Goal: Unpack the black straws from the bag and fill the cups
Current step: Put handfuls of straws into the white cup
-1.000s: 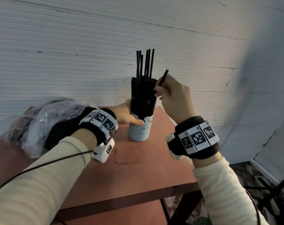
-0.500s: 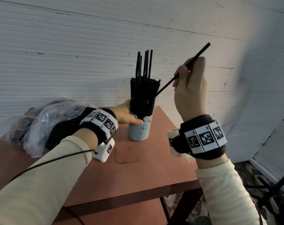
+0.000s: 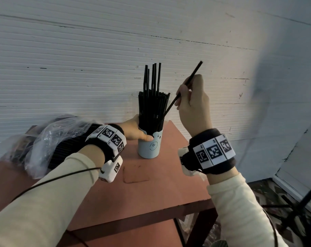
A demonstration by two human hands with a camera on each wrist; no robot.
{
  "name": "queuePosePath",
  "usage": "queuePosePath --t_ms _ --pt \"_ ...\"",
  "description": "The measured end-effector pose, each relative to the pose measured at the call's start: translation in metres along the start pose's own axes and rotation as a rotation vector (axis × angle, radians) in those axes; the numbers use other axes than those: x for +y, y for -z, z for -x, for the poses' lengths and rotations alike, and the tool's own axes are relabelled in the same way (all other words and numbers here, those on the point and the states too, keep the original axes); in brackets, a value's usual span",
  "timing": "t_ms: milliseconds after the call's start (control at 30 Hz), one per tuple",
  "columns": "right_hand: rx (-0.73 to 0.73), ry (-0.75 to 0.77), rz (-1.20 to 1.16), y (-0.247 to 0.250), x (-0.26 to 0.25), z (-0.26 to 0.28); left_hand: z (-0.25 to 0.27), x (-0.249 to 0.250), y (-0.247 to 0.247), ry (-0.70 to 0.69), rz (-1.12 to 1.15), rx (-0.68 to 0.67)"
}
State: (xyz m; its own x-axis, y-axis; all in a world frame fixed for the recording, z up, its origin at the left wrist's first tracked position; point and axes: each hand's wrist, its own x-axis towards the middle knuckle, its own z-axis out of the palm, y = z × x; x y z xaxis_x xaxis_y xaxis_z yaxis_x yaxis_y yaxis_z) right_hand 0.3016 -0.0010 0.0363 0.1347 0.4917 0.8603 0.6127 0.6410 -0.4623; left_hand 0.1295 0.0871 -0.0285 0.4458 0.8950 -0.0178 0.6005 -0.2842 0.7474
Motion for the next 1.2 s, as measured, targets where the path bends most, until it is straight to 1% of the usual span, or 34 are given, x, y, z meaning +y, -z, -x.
queuePosePath --t_ms 67,133,200,333,433,567,667,767,867,967,1067,1200 --pt "-0.051 0.006 0.022 -0.006 0.002 0.003 0.001 0.002 0.0 0.01 0.034 0.003" --pt "-0.082 0.0 0.032 -0.011 0.003 0.006 0.002 0.005 -0.002 0.018 0.116 0.02" --pt "-0.098 -0.013 0.035 -0.013 0.005 0.007 0.003 0.009 -0.003 -0.008 0.181 0.026" --pt "-0.159 0.005 0.086 -0.017 0.009 0.011 0.006 0.016 -0.005 -0.042 0.197 0.02" --pt "-0.153 0.018 0.091 -0.018 0.011 0.011 0.009 0.019 -0.003 -0.044 0.198 -0.002" --pt "-0.134 0.045 0.077 -0.017 0.008 0.01 0.011 0.016 0.002 -0.004 0.202 -0.006" --pt "-0.132 0.057 0.064 -0.016 0.006 0.009 0.013 0.013 0.004 0.007 0.259 -0.024" --pt "-0.121 0.082 0.051 -0.015 0.004 0.006 0.012 0.01 0.004 0.0 0.231 0.004" --pt "-0.152 0.093 0.058 -0.017 0.002 0.006 0.013 0.013 0.003 -0.035 0.225 -0.001" --pt "-0.19 0.112 0.06 -0.02 0.0 0.007 0.012 0.011 0.003 -0.024 0.206 0.01" --pt "-0.235 0.138 0.085 -0.025 -0.001 0.012 0.01 0.01 0.004 0.029 0.18 0.026" --pt "-0.283 0.087 0.088 -0.032 0.007 0.02 0.011 0.011 0.003 0.006 0.162 0.006"
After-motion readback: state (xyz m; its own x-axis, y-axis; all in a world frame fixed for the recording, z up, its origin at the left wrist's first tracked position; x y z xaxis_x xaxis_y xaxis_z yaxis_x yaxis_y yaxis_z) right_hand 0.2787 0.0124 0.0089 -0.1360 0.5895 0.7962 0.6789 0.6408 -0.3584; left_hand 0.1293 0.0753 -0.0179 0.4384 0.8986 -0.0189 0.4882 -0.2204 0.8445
